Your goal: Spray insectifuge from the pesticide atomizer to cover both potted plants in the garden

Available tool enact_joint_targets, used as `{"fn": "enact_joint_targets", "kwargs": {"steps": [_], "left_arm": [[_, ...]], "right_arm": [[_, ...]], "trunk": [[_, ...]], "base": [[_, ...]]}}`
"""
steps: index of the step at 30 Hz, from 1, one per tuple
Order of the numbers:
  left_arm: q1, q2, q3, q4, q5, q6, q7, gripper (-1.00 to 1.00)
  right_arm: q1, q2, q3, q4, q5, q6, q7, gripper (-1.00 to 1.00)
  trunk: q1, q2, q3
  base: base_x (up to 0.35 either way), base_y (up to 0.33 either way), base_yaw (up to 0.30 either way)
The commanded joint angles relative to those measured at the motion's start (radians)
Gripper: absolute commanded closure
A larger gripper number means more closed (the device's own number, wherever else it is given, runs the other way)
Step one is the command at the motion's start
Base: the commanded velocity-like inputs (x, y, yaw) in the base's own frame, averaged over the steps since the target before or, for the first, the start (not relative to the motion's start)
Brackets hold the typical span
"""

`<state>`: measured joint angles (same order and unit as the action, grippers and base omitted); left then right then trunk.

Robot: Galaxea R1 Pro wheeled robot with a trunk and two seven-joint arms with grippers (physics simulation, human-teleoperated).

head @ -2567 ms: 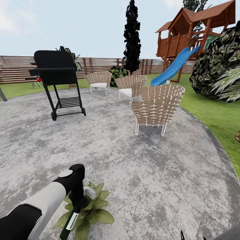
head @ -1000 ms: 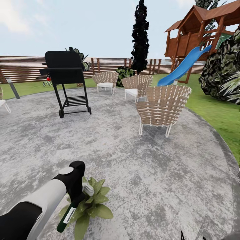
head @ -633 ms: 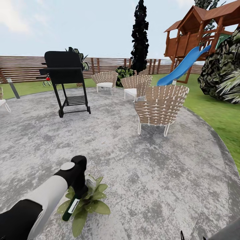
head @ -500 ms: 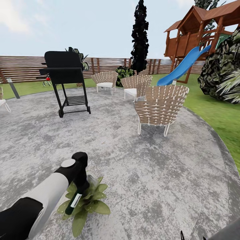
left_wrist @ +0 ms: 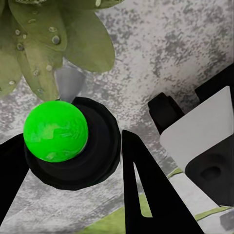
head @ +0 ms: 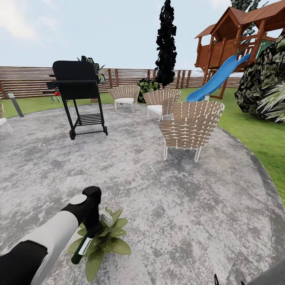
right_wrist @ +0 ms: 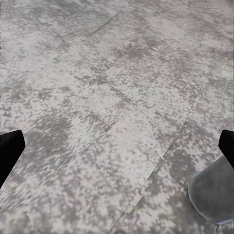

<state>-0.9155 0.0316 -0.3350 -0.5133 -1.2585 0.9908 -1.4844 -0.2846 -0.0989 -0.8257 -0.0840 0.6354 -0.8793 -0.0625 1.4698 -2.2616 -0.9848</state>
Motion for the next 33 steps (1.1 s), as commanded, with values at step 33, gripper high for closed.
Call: {"fn": "enact_joint_targets", "kwargs": {"steps": [33], "left_arm": [[0.000,-0.008,-0.003,-0.001,-0.005,0.009,0.016,1.00]], "right_arm": [[-0.001,0.004,-0.004,0.003,0.010,-0.003,-0.007,-1.00]], "trunk": [[0.000,0.000,-0.001]], "base": [[-0.098,-0.122,0.091]]}}
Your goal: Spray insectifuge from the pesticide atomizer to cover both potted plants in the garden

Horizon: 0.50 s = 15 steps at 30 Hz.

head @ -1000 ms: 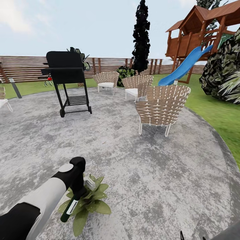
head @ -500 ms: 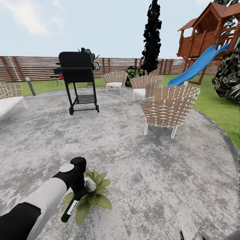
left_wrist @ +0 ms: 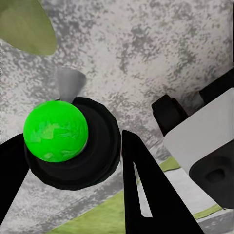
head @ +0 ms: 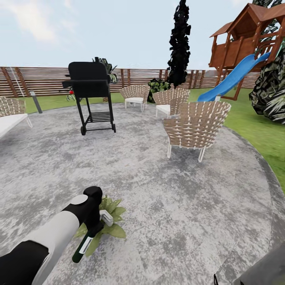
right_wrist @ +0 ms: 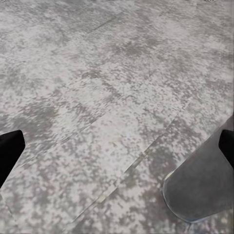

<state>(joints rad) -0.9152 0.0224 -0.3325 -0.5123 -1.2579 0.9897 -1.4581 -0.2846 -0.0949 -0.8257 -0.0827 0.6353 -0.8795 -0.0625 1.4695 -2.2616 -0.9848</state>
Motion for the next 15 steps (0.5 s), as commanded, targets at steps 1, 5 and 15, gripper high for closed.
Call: {"fn": "enact_joint_targets", "kwargs": {"steps": [1,5,15], "left_arm": [[-0.001,0.001,-0.005,-0.002,-0.006,0.010,-0.010,1.00],[-0.001,0.001,-0.005,-0.002,-0.006,0.010,-0.010,1.00],[0.017,0.004,-0.005,0.004,-0.006,0.012,0.008,1.00]], "right_arm": [[-0.001,0.000,-0.004,0.001,0.011,-0.003,-0.007,-1.00],[-0.001,0.000,-0.005,0.001,0.011,-0.003,-0.007,-1.00],[-0.001,0.000,-0.004,0.001,0.011,-0.003,-0.007,-1.00]], "trunk": [[0.000,0.000,-0.001],[0.000,0.000,-0.001],[0.000,0.000,-0.001]], "base": [[0.135,-0.107,0.000],[0.038,-0.030,0.000],[0.002,-0.001,0.000]]}}
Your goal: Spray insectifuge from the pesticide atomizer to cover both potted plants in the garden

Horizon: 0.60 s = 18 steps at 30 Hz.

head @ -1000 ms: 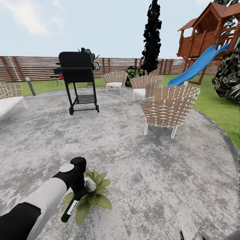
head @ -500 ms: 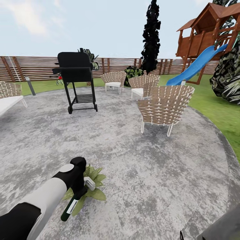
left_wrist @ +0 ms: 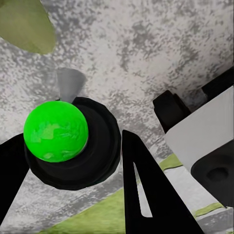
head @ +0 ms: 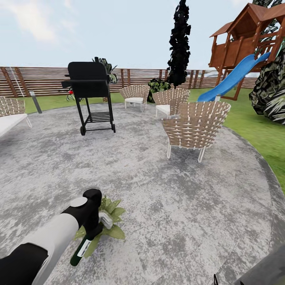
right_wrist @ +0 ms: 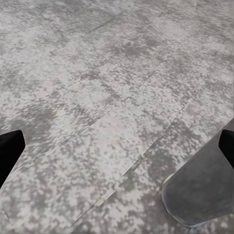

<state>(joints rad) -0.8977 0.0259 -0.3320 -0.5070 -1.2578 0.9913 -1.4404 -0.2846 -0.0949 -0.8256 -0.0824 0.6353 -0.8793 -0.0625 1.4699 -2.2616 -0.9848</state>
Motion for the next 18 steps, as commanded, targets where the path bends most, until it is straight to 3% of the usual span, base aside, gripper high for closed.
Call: {"fn": "enact_joint_targets", "kwargs": {"steps": [1,10,13,18], "left_arm": [[0.009,0.000,-0.005,-0.001,-0.006,0.010,0.000,1.00],[0.044,0.002,0.008,-0.011,0.004,0.011,0.036,1.00],[0.038,-0.005,0.068,-0.019,0.003,0.012,0.057,1.00],[0.036,-0.006,0.084,-0.019,0.002,0.012,0.070,1.00]], "right_arm": [[-0.001,0.000,-0.004,0.001,0.011,-0.003,-0.007,-1.00],[-0.001,0.000,-0.004,0.001,0.011,-0.003,-0.006,-1.00],[-0.001,0.000,-0.004,0.001,0.011,-0.003,-0.007,-1.00],[-0.001,0.000,-0.005,0.000,0.011,-0.003,-0.007,-1.00]], "trunk": [[0.000,0.000,-0.001],[0.000,0.000,-0.001],[0.000,0.000,-0.001],[0.000,0.000,-0.001]], "base": [[0.000,0.000,0.000],[0.000,0.000,0.000],[0.000,0.000,0.000],[0.000,0.000,0.000]]}}
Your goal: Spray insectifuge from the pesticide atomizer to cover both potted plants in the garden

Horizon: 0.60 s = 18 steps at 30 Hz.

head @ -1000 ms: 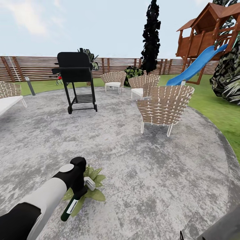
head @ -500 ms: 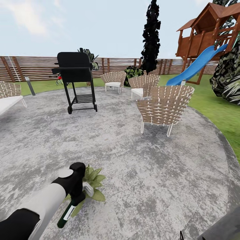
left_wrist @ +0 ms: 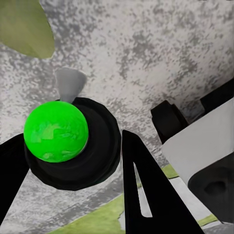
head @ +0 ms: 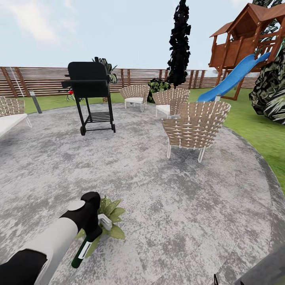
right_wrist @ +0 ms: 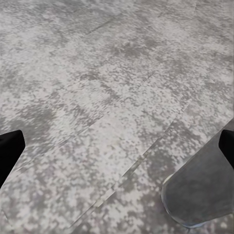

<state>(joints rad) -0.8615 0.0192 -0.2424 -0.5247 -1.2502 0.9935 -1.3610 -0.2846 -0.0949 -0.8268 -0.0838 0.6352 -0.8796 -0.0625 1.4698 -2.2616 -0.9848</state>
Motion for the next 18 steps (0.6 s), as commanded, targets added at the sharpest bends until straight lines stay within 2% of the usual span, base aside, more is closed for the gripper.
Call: {"fn": "enact_joint_targets", "kwargs": {"steps": [1,4,6,9,10,13,16,18], "left_arm": [[0.000,0.001,-0.004,-0.001,-0.006,0.010,-0.009,1.00],[0.000,0.003,-0.001,0.001,-0.006,0.010,-0.003,1.00],[0.001,0.003,0.001,0.001,-0.005,0.010,0.015,1.00],[0.001,0.002,0.002,0.002,-0.005,0.010,0.025,1.00],[0.001,0.000,0.000,-0.001,-0.004,0.010,0.027,1.00],[-0.002,-0.007,-0.002,-0.004,-0.003,0.011,0.029,1.00],[-0.006,-0.042,-0.003,-0.003,-0.009,0.016,0.032,1.00],[-0.003,-0.046,-0.002,-0.002,-0.012,0.017,0.034,1.00]], "right_arm": [[-0.001,-0.001,-0.004,0.001,0.011,-0.003,-0.007,-1.00],[-0.001,-0.003,-0.004,0.001,0.011,-0.002,-0.006,-1.00],[-0.001,-0.004,0.006,0.002,0.035,-0.002,-0.005,-1.00],[-0.001,-0.005,0.051,0.006,0.146,0.000,-0.005,-1.00],[-0.001,-0.005,0.067,0.007,0.218,0.002,-0.005,-1.00],[-0.001,-0.005,0.070,0.007,0.234,0.002,-0.006,-1.00],[-0.001,-0.005,0.070,0.007,0.236,0.002,-0.007,-1.00],[-0.001,-0.004,0.071,0.007,0.236,0.002,-0.007,-1.00]], "trunk": [[0.000,0.000,-0.001],[0.000,0.000,-0.001],[0.000,0.000,-0.001],[0.000,0.000,-0.001],[0.000,0.000,-0.001],[0.000,0.000,-0.001],[0.000,0.000,-0.001],[0.000,0.000,-0.001]], "base": [[0.000,0.000,0.000],[0.000,0.000,0.000],[0.000,0.000,0.000],[0.000,0.000,0.000],[0.000,0.000,0.000],[0.000,0.000,0.000],[0.000,0.000,0.000],[0.000,0.000,0.000]]}}
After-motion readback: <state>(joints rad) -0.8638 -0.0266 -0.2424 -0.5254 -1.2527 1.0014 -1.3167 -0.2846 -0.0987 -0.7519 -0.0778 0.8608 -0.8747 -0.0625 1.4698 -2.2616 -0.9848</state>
